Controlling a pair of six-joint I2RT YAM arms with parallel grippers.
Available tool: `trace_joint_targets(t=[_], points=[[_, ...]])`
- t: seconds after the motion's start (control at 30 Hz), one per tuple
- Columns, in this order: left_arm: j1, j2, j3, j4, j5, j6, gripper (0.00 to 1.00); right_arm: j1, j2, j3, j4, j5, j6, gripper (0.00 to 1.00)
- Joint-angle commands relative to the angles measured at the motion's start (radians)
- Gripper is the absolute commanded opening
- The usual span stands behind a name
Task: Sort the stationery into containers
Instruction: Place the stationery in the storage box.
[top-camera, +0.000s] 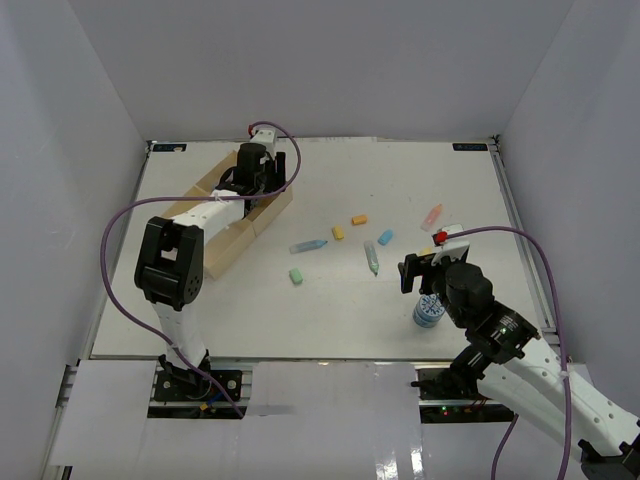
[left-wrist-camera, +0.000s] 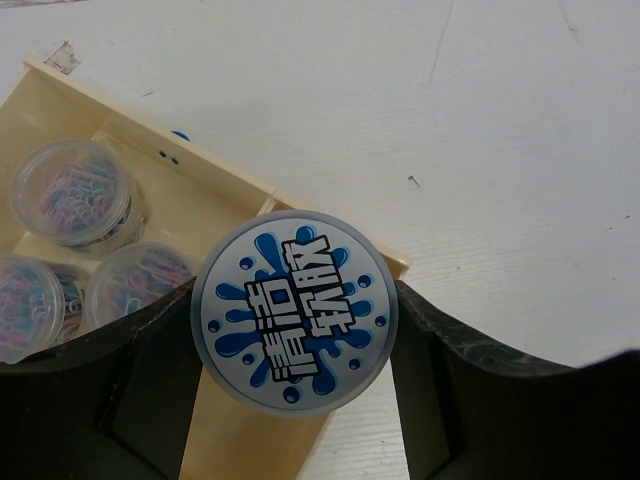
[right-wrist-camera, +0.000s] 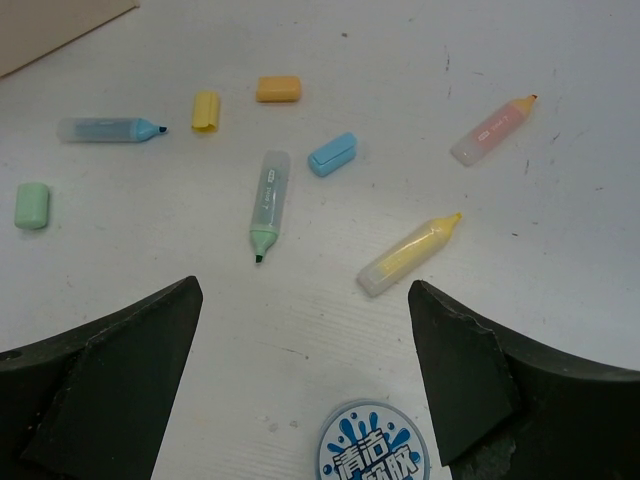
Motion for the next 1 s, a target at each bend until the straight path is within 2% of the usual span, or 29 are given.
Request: trace_joint_targets(t=[0.0, 0.23, 0.4, 0.77, 0.97], points=[[0.004, -0.037, 0.024, 0.024, 0.021, -0.011, 0.55, -0.005, 0.010, 0.005, 0.013, 0.002, 0.004, 0.90], [0.004, -0.025, 0.022, 0.021, 0.029, -0.014, 0.55, -0.005, -0.001, 0.001, 0.016, 0.005, 0.005, 0.90], [0.004, 0.004, 0.035, 0.027, 0.024, -0.010, 0.60, -0.005, 0.009, 0.001, 0.016, 0.000, 0.005, 0.90], [0.004, 0.060, 0.050, 0.048, 0.022, -0.007, 0.74, -0.005, 0.007, -0.002, 0.017, -0.003, 0.008, 0.90], [0.004, 0.064, 0.044, 0.054, 0.024, -0.007, 0.86, -0.005, 0.009, -0.002, 0.019, -0.003, 0.008, 0.90]])
